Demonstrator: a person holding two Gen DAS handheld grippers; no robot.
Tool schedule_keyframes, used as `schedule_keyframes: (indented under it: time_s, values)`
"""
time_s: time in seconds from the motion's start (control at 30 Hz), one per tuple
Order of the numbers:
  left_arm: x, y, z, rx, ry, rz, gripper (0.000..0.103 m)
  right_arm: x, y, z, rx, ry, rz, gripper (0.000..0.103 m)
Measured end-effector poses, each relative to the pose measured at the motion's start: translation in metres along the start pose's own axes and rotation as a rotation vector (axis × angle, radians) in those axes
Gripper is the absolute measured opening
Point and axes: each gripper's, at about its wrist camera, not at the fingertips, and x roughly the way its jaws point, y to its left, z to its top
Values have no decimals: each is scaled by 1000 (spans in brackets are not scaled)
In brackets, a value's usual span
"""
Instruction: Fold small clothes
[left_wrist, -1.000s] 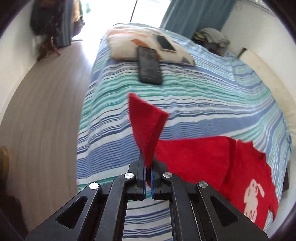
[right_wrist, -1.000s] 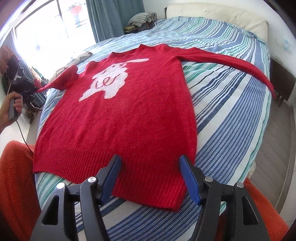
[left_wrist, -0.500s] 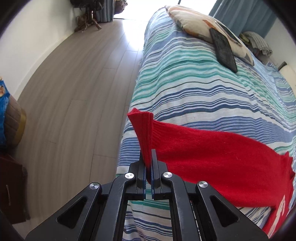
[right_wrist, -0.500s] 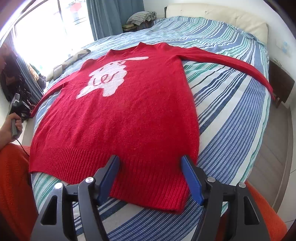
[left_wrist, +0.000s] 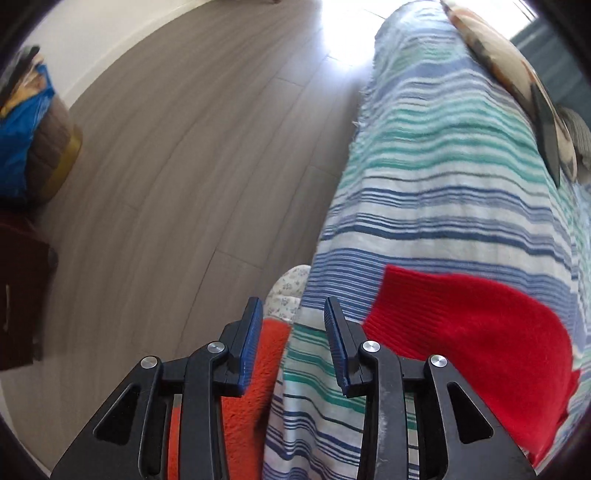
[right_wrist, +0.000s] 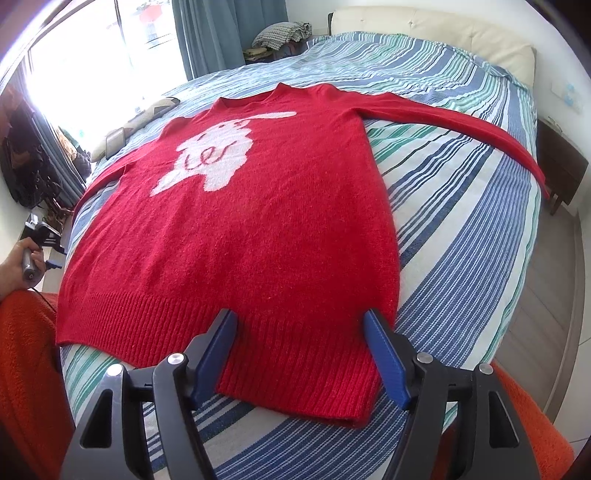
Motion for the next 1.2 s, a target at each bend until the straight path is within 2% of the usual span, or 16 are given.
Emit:
schedule_keyframes:
  time_s: [0.1,0.2,0.27,0.3,0.4,0.5,0.6,0.67,0.73,0.83,0.87,0.93,1.0,1.07,1.2]
  values:
    - [-20,8,1,-8,-41,-50,35,1,1,1,3,1,0,72]
    - [-53,-10,-18,108,-106,-112,47,1,1,1,4,3,2,72]
    - [-79,-28,-41,206,-139,-170,58,-1,0,3,8,5,5,72]
    - [-93,-35,-55,259,-145,-205,60,-4,0,4,13,4,7,72]
    - [-130,-65,-111,453,-147,-305,66,-21,-1,10,34,-28,5,72]
    - [-160,-94,-183,682,-130,-381,71,-44,0,17,40,-75,-8,72]
    - [-177,-118,-261,912,-85,-448,74,-55,4,26,28,-94,-14,72]
    - [-177,-129,-307,1025,-41,-479,75,-55,6,30,14,-100,-15,72]
    - [-168,-135,-345,1106,-10,-478,75,-51,8,32,15,-97,-15,72]
    - [-147,-137,-387,1210,-6,-412,75,-38,8,29,21,-69,-10,72]
    - [-142,-133,-399,1246,-19,-376,75,-32,7,25,22,-49,-12,72]
    - [-143,-125,-416,1331,-119,-344,76,-16,6,14,22,18,-23,72]
    - [-145,-119,-421,1366,-144,-329,77,-3,3,0,27,70,-23,72]
    - [-144,-116,-417,1349,-127,-335,79,-4,4,-8,8,39,-25,73]
    - [-139,-117,-417,1342,-128,-332,81,-1,3,-9,25,41,-22,76]
